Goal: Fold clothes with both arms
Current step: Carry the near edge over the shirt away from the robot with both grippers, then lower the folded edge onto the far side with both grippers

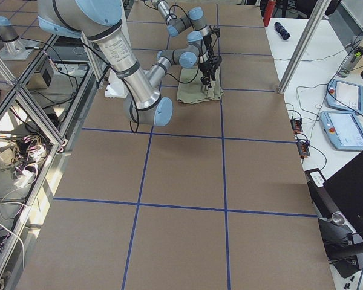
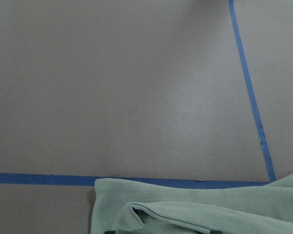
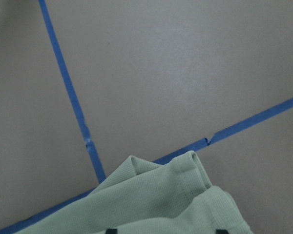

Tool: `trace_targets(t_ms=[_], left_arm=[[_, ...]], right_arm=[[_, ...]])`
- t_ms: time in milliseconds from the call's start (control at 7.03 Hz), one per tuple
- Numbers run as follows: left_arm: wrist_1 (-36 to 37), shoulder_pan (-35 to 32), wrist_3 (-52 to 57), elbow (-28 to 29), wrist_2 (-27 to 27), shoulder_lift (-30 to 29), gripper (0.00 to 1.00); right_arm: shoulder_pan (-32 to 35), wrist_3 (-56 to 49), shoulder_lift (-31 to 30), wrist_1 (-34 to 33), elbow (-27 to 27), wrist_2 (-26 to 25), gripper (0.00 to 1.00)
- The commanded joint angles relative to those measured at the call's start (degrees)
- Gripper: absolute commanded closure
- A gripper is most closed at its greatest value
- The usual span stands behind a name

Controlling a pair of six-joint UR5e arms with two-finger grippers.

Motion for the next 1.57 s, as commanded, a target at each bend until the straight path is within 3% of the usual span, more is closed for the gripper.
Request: trace_targets(t_ms=[0, 285, 569, 711, 1138, 1423], left_arm=[[0.02, -1.11, 2.32, -0.69, -2.22, 0.18, 0.00], [-0.06, -1.02, 1.97, -0.69, -2.31, 0.18, 0.00], [-0.06, -0.93, 1.79, -0.69, -2.31, 0.27, 0.00], [-0.06, -0.93, 1.79, -0.69, -2.31, 0.27, 0.00], [-0.15, -0.84, 1.79, -0.78, -2.31, 0.27, 0.00], [-0.06, -0.84, 1.79, -0.78, -2.31, 0.27, 0.00]], right_arm=[[-4.57, -6.29, -0.36, -0.34, 0.41, 0.33, 0.00], [-6.72, -12.20, 1.12, -1.31, -5.45, -3.61, 0.00], [-5.68, -15.72, 2.27, -1.31, -8.56, -4.07, 0.00], [-3.67, -16.87, 2.36, -1.23, -9.17, -4.07, 0.00], [5.20, -25.02, 4.64, 1.48, -18.73, -3.81, 0.00], [8.30, -27.87, 6.30, 2.20, -18.93, -2.41, 0.00]])
